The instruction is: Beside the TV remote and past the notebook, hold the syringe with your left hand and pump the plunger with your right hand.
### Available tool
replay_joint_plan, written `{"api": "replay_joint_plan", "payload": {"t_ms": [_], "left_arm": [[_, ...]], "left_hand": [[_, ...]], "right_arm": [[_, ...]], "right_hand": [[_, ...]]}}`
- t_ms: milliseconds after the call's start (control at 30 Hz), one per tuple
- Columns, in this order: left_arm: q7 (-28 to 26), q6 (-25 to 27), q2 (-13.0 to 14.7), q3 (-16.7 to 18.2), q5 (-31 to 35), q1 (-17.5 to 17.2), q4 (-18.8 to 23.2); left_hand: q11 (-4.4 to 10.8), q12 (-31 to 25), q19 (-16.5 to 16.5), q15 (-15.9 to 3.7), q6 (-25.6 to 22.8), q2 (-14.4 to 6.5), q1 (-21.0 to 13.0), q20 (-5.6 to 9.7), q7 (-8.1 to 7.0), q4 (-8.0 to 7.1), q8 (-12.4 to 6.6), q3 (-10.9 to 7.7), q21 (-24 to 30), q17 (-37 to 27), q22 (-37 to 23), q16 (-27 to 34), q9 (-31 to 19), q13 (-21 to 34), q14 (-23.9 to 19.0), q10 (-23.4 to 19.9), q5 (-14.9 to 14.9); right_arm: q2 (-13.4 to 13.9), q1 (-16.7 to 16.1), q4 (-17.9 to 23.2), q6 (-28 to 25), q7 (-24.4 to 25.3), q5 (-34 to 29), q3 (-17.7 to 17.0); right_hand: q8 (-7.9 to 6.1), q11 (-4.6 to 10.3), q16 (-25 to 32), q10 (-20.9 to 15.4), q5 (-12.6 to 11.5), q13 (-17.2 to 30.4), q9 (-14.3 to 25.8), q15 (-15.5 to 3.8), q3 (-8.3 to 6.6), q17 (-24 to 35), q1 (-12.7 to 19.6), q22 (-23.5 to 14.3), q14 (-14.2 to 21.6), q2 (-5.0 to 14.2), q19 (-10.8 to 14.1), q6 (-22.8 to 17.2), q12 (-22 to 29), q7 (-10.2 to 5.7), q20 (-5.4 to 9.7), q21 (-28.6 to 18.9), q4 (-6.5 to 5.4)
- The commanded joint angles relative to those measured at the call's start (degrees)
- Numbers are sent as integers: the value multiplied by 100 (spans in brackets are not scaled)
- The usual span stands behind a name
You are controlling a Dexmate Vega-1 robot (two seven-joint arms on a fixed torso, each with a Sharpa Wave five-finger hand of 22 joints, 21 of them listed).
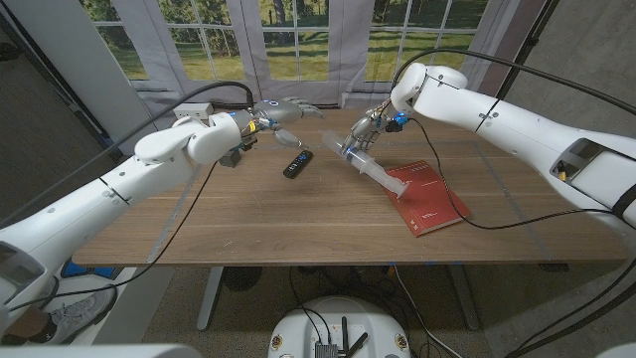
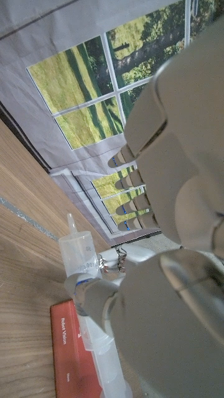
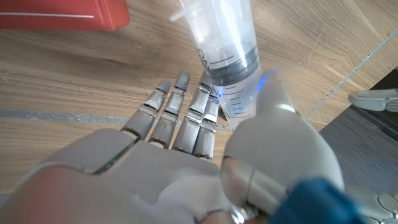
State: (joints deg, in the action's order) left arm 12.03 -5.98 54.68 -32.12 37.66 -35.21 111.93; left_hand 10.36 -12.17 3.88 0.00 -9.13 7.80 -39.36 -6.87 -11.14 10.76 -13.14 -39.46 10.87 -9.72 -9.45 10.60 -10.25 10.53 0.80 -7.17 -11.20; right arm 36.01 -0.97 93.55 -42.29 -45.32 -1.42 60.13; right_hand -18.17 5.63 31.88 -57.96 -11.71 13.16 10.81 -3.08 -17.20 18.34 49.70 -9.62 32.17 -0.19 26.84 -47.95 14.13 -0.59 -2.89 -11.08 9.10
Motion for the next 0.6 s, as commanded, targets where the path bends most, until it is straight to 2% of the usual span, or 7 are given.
{"api": "replay_joint_plan", "payload": {"t_ms": [33,300,600], "left_arm": [[279,-29,-203,-264,1100,253,72],[317,9,-385,-393,1638,348,25],[4,8,-553,-554,2253,399,-92]], "left_hand": [[35,-38,-46,-33,-37,19,-78,-37,-14,-17,-28,35,-6,-15,-14,32,-27,23,-29,-81,11],[47,-33,-20,-76,-156,46,-142,-87,-43,-18,-72,63,-26,-14,-14,26,-27,21,-53,-138,23],[73,-40,-26,-128,-146,68,-252,-145,-49,-21,-57,105,-28,-14,-14,50,-26,18,-178,-267,28]], "right_arm": [[-134,236,-336,140,-204,244,68],[-194,340,-474,249,-309,323,99],[-276,372,-638,379,-370,421,91]], "right_hand": [[-30,367,43,-422,-25,10,26,-599,23,18,-188,-10,50,262,19,-716,25,-632,-36,6,-15],[-14,371,45,-434,-26,7,26,-594,28,19,-186,-10,51,264,20,-716,26,-624,-48,6,-13],[3,362,48,-428,-27,5,27,-597,31,18,-185,-11,55,275,12,-719,19,-627,-46,9,-15]]}}
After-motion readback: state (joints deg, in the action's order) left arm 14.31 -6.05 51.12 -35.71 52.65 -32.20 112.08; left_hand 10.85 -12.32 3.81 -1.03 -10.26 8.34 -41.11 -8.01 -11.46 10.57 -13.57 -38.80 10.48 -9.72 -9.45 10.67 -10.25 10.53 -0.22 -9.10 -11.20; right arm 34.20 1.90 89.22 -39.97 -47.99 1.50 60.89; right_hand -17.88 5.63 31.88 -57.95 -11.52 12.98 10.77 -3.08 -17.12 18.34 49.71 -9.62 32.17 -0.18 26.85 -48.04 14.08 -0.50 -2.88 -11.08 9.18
